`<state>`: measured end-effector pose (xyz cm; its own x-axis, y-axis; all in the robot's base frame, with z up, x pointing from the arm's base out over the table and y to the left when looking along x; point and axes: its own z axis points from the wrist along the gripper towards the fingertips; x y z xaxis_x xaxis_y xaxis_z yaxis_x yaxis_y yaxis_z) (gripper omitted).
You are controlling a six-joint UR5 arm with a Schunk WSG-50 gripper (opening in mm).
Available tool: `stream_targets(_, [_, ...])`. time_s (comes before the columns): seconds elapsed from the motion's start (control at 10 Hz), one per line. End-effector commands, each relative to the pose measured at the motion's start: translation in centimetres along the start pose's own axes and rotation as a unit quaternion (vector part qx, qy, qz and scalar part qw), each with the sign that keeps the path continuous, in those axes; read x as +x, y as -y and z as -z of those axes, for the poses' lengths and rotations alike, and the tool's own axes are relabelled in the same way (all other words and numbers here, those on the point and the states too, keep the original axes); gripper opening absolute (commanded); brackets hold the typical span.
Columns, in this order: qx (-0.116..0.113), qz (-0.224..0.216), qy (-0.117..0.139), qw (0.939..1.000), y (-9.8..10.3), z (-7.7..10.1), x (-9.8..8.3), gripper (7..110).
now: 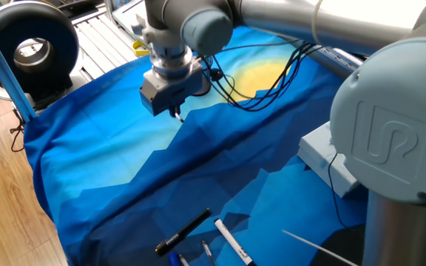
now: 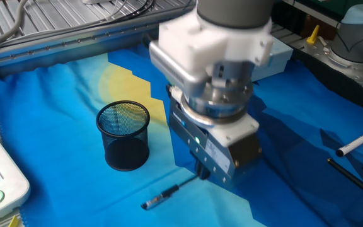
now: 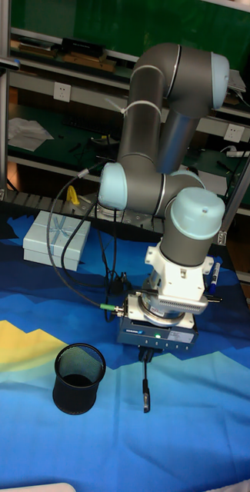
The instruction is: Put the pen into the pen holder
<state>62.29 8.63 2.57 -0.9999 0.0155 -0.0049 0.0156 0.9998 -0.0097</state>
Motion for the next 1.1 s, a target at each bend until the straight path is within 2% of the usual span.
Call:
stream_targets(0.0, [0.001,-0.002,-0.016,0.9999,1.3,2.7,0.4,7])
stream_targets(0.3, [-0.003,0.003,-0.020,0.9998,2.2,5.0,-0.1,7])
stream_targets(0.5, [-0.007,0.007,-0.026,0.9996,2.7,7.4,-0.6,7])
stream_targets(0.8, [0.004,0.005,-0.024,0.9997,4.1,10.1,-1.6,7])
stream_targets(1.0, [0.001,0.005,-0.035,0.9994,4.6,12.5,-1.9,7])
